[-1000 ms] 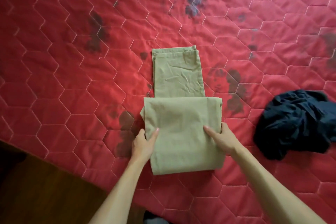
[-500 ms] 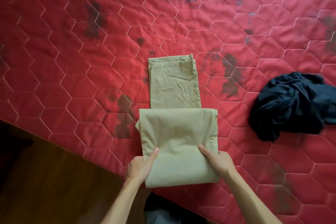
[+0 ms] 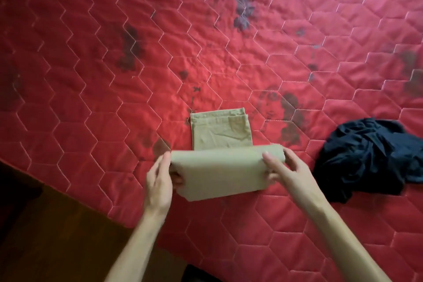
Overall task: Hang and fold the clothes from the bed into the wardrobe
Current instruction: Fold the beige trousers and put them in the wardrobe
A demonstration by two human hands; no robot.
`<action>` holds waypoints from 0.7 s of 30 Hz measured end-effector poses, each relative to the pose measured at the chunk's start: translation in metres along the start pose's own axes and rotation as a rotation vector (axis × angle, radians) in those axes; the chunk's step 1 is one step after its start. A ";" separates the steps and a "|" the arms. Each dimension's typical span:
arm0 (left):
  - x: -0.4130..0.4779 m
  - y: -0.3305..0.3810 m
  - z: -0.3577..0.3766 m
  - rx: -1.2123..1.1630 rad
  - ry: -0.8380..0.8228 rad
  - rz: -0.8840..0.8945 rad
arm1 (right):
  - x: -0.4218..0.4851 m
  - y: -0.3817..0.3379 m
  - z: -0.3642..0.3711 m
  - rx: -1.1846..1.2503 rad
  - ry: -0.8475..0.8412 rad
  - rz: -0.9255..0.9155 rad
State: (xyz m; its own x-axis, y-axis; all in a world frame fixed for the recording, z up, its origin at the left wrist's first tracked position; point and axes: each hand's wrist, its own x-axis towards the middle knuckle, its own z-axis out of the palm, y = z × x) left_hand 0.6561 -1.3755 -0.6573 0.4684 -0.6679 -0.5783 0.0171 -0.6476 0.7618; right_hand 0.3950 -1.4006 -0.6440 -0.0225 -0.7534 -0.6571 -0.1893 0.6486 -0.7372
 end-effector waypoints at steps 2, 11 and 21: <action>0.036 0.010 0.019 0.046 -0.004 0.079 | 0.034 -0.010 0.012 -0.029 0.033 -0.043; 0.165 0.010 0.078 0.368 -0.046 0.326 | 0.167 0.002 0.039 -0.269 0.373 -0.176; 0.185 -0.037 0.113 1.321 -0.327 0.967 | 0.198 0.050 0.080 -1.260 0.123 -0.670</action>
State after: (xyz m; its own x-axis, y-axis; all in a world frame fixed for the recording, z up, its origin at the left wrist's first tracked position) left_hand 0.6420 -1.5169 -0.8254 -0.3337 -0.9128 -0.2354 -0.9363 0.2919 0.1954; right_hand 0.4591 -1.5087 -0.8239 0.3462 -0.9203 -0.1820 -0.9257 -0.3035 -0.2259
